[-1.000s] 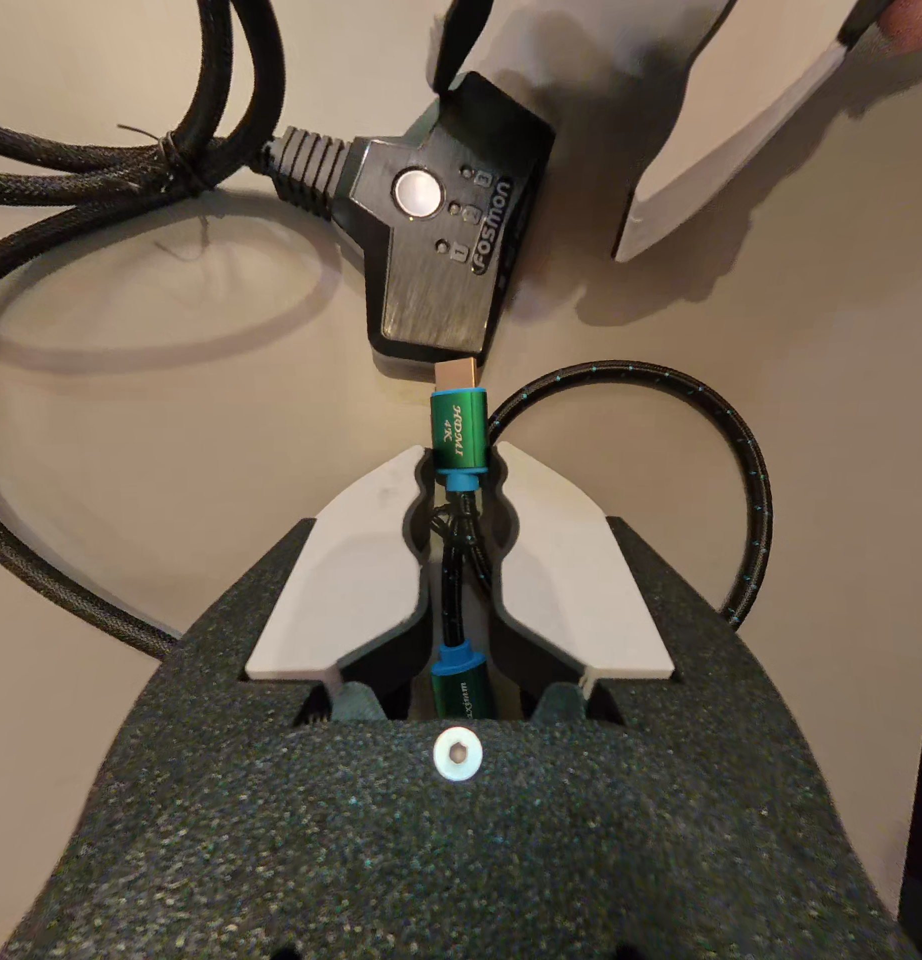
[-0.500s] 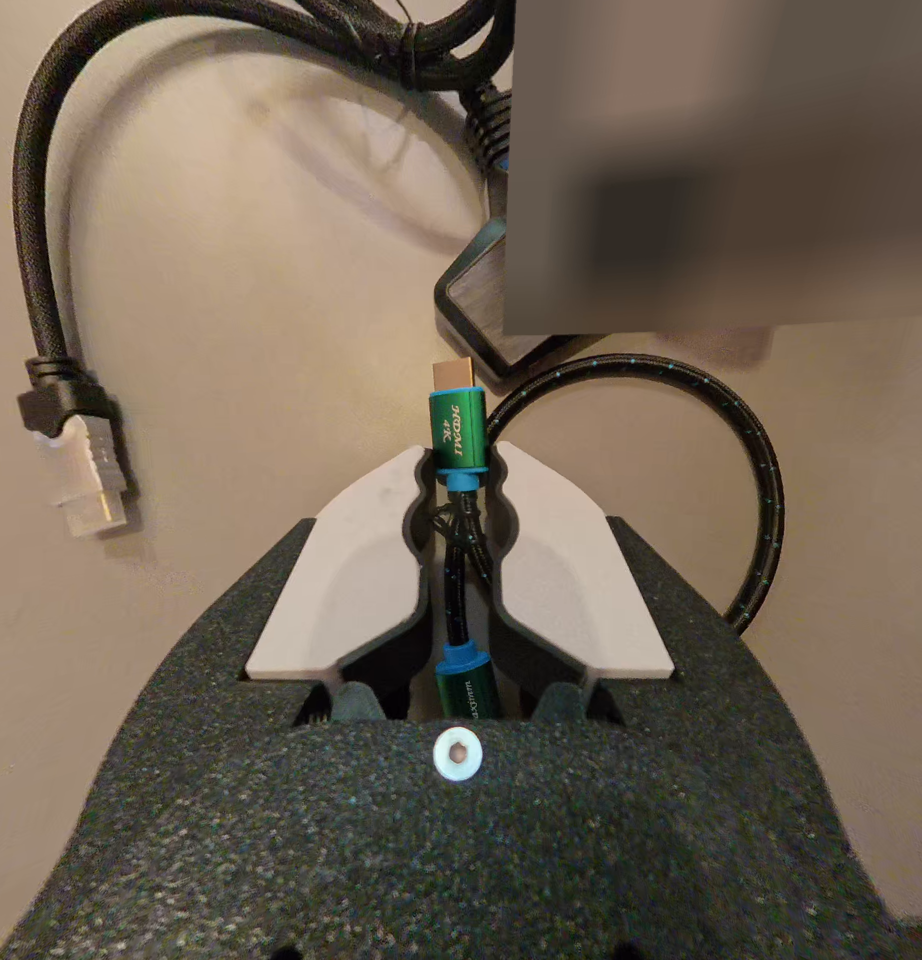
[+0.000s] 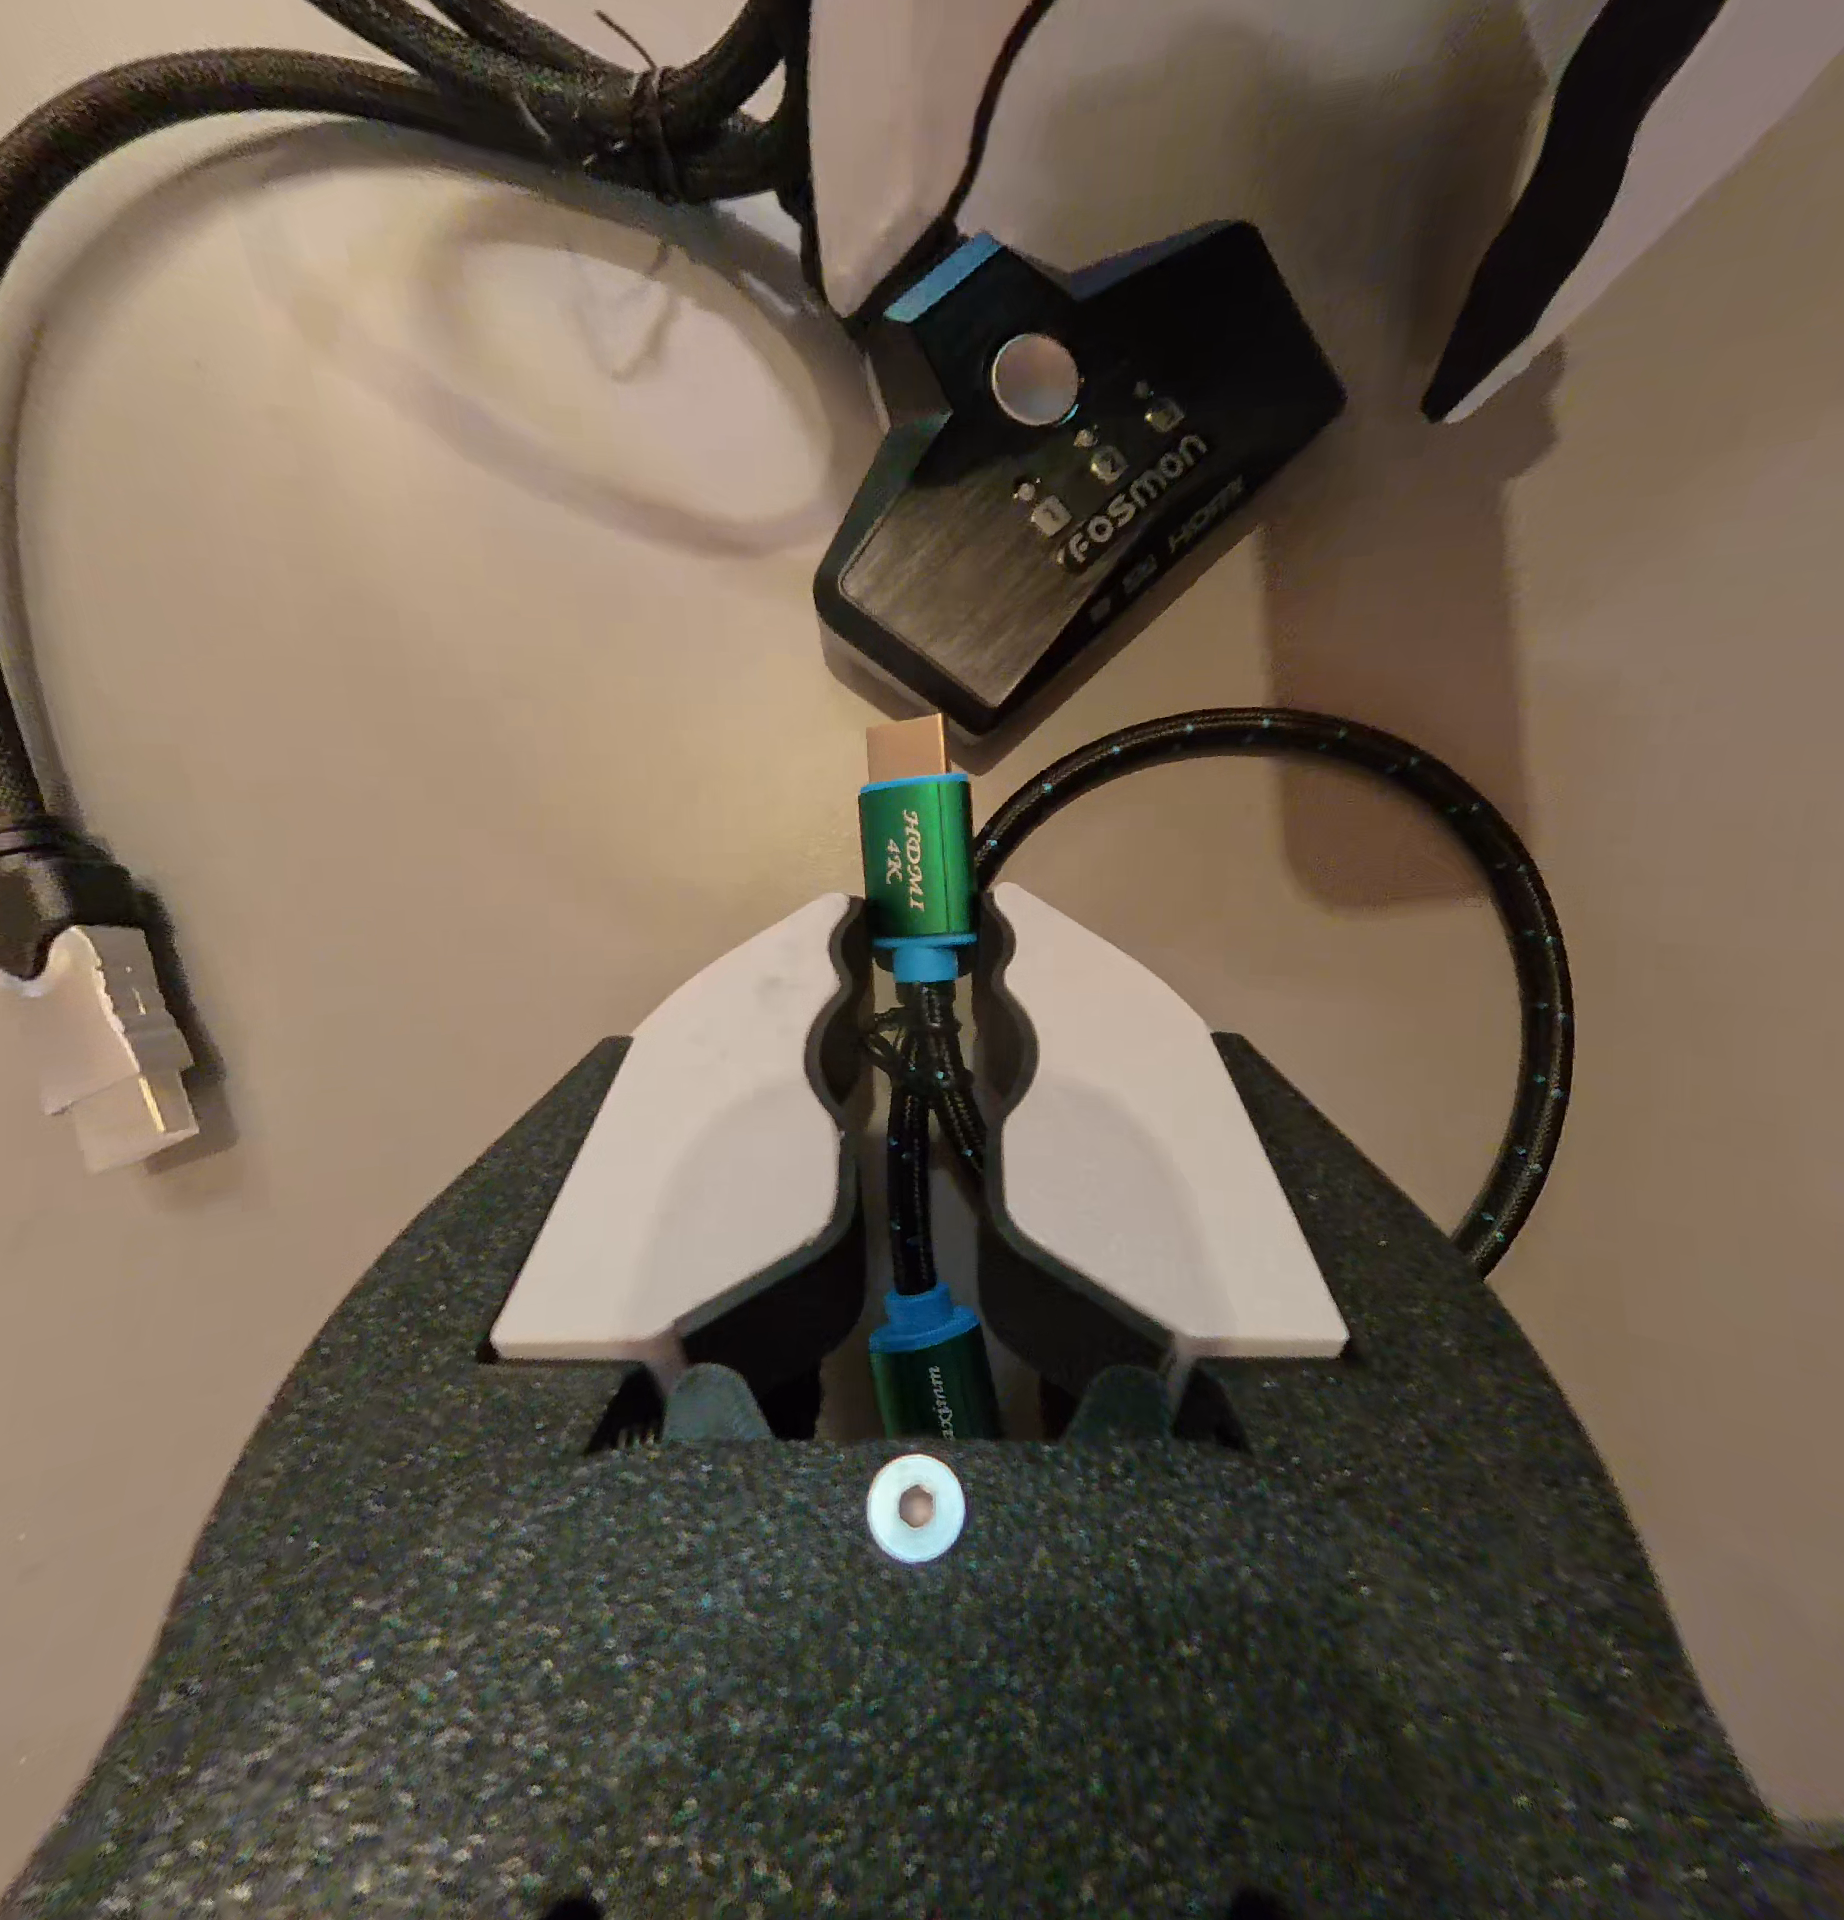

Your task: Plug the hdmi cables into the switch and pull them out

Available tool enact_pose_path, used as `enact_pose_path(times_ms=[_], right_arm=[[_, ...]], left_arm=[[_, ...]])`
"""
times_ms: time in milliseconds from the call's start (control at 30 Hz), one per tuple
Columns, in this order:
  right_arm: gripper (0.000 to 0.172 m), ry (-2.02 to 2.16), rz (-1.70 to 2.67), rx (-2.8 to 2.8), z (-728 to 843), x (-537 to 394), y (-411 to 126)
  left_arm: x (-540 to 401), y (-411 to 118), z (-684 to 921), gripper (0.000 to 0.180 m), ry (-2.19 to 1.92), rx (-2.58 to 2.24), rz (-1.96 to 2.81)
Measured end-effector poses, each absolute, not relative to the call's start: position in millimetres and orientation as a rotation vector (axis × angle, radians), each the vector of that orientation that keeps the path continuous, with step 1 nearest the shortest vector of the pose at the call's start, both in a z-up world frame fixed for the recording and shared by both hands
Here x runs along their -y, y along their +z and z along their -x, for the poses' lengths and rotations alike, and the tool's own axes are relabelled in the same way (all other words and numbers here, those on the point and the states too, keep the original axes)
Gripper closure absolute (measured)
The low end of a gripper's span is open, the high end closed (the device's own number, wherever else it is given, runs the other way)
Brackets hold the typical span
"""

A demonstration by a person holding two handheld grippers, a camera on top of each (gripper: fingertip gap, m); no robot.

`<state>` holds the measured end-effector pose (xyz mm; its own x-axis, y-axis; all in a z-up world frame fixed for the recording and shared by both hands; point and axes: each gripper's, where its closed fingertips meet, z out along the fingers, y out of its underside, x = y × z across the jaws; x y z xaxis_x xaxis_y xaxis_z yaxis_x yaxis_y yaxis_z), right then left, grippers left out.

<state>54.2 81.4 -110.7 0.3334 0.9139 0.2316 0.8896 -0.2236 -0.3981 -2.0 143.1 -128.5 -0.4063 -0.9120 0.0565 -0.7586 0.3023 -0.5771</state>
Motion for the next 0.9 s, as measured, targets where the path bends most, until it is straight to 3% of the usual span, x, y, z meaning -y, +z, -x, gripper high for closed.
enact_pose_path(times_ms=[433, 900], right_arm=[[0.064, -0.136, 1.923, 1.94, -46, -82, -92], [0.062, 0.031, 2.486, 1.903, -96, -96, -140]], left_arm=[[-141, -128, 1, 0.161, -0.794, -2.289, 1.512], [-141, -128, 1, 0.161, -0.817, -2.284, 1.507]])
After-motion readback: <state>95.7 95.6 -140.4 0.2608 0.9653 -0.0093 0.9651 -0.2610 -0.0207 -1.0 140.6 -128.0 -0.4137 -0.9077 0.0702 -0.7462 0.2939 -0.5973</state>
